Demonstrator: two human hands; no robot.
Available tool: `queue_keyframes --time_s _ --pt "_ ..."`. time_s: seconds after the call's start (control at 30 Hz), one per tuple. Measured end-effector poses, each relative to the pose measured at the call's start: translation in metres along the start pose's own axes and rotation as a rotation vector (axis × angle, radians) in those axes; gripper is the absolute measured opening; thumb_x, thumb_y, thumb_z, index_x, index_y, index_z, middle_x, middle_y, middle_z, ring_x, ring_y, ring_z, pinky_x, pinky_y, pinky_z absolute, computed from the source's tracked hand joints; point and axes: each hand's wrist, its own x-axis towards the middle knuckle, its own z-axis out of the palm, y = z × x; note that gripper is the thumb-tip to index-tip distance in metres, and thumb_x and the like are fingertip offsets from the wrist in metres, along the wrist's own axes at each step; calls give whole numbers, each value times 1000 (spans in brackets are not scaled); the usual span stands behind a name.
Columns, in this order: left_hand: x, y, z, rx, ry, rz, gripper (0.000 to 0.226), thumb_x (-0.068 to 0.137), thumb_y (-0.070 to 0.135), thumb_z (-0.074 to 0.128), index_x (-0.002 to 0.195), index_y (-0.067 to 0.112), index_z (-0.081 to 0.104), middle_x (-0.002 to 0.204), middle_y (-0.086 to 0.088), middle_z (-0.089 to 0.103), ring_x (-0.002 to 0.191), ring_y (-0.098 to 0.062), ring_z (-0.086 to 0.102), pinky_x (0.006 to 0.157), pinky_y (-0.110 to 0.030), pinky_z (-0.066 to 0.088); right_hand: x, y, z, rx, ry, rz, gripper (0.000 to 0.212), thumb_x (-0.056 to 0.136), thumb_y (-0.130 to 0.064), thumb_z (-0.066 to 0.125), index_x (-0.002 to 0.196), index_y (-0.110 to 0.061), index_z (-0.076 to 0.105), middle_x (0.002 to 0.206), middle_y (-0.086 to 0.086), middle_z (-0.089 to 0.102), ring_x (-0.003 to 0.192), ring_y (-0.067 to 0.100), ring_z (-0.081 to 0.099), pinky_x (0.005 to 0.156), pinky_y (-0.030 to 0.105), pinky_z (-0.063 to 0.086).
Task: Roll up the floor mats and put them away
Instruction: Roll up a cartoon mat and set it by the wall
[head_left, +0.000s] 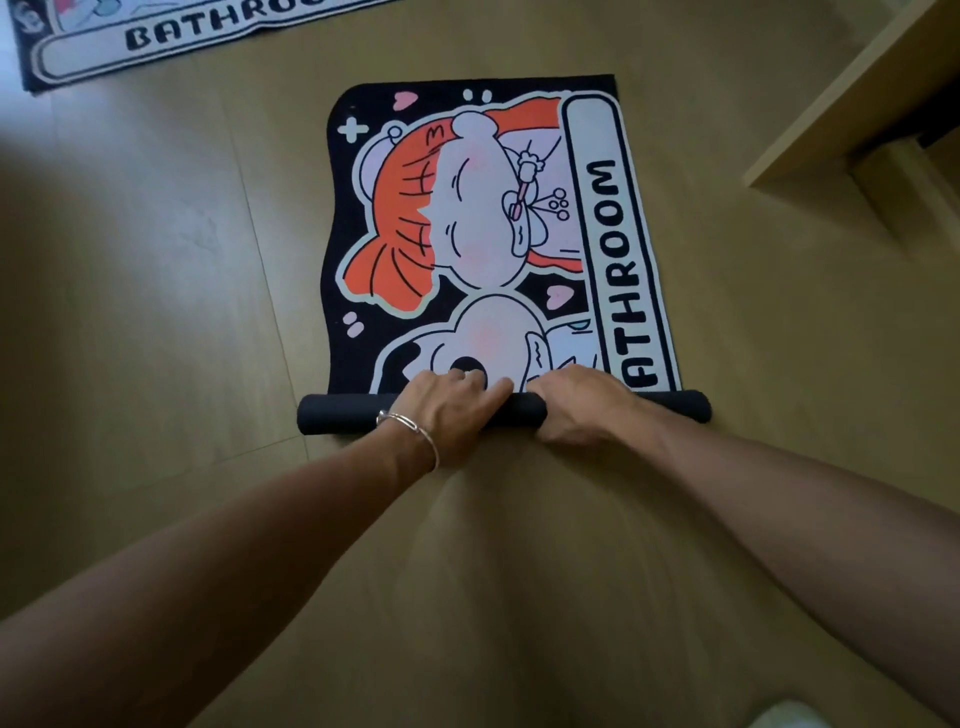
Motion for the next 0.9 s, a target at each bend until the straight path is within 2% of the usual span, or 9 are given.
queue_keyframes --time_s 0.07,0.13,0.23,0.4,0.6,0.67,0.73,0.8,0.9 --pt "-2 0 2 -11 -35 -36 21 92 22 48 110 19 38 83 0 50 70 -20 53 57 -32 34 3 -1 -3 -40 -3 -31 21 84 -23 60 103 -23 52 90 0 57 84 19 57 76 35 51" --pt "3 -6 -1 -89 -140 -65 18 87 25 53 101 22 42 73 4 45 65 -19 50 58 -30 35 3 -3 3 -119 112 -83 27 84 -22 63 106 -21 46 93 0 52 84 19 54 72 33 45" --pt "8 -14 -6 -287 -264 -50 18 79 28 61 90 27 46 79 5 54 70 -17 54 59 -28 39 1 -3 11 -157 197 -126 29 84 -22 64 105 -19 44 94 0 51 84 19 52 74 33 41" --pt "-6 -3 2 -177 -95 -19 35 81 30 54 112 27 38 93 5 56 77 -21 57 58 -31 36 1 0 -4 -82 -35 -72 22 84 -25 60 104 -24 50 91 1 55 84 20 56 75 35 49" --pt "2 -5 -1 -200 -183 -107 26 83 30 56 106 23 48 82 1 54 71 -21 53 61 -31 42 -3 -2 13 -195 187 -137 27 86 -21 61 105 -19 42 94 1 52 83 18 49 77 33 38" --pt "1 -1 0 -163 -134 -72 28 84 29 54 110 24 44 88 -1 57 74 -23 56 59 -32 39 -5 -1 9 -156 118 -102 26 86 -20 60 107 -19 45 93 1 54 83 19 52 77 33 40" --pt "-4 5 3 -111 -66 -28 34 87 28 50 118 24 37 97 0 54 82 -24 58 59 -34 36 -6 0 -2 -65 -29 -84 28 84 -23 61 110 -22 50 91 0 54 84 19 55 75 33 46" --pt "-9 8 6 -103 -59 -32 31 90 28 48 117 24 35 99 0 55 81 -24 58 61 -35 39 -7 -3 -8 5 -131 -98 31 83 -25 64 112 -23 53 93 -1 54 86 18 55 75 32 48" --pt "-7 1 2 -146 -128 -89 23 88 28 51 110 23 44 91 -1 60 74 -23 55 61 -33 39 -7 -10 1 -45 -4 -101 33 83 -27 63 112 -23 48 99 1 55 89 21 54 77 35 46"
